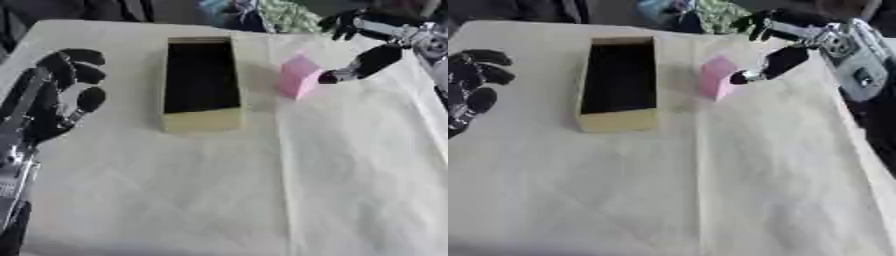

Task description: Pick up objects on the table and place them in the box.

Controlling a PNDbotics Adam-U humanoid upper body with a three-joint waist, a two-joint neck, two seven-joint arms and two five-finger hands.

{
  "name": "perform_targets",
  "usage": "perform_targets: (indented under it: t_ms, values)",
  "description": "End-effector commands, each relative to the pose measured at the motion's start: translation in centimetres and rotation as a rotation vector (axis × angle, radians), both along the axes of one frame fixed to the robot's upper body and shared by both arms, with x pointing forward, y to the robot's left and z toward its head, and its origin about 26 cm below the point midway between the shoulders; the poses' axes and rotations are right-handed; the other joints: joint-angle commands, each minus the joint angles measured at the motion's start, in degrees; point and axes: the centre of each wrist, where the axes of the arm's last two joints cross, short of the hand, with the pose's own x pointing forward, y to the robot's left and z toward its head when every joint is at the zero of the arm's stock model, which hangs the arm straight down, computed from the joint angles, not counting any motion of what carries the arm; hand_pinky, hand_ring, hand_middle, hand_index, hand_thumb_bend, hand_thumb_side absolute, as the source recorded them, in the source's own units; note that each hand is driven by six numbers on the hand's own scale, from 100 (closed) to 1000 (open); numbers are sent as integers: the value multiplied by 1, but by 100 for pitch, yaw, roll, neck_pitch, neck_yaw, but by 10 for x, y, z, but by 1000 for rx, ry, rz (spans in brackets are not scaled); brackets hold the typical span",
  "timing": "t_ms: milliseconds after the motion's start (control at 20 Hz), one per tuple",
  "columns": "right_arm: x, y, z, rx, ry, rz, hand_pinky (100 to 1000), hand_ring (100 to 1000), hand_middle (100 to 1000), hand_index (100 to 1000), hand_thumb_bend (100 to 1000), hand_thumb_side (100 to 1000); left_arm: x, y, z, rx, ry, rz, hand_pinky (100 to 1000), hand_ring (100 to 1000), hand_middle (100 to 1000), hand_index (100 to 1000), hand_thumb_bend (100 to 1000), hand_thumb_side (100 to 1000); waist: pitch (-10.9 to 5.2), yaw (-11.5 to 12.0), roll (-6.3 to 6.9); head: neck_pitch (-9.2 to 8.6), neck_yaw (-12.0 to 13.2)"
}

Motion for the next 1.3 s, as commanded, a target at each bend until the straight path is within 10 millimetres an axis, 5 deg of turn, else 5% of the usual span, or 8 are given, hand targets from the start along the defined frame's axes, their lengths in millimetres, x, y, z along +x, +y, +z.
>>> perform_targets:
  t_ms: [50,1300]
  values:
    - [2,-4,15,-2,-37,-21,782,804,869,980,660,566,0,0,9,10,-29,-11,719,660,682,771,833,712,-77,19,8,-86,-25]
    - [25,-14,-25,43,33,-155,771,797,859,977,663,565,1,-5,12,8,-33,-39,721,659,682,771,831,714,-30,191,110,-199,-162]
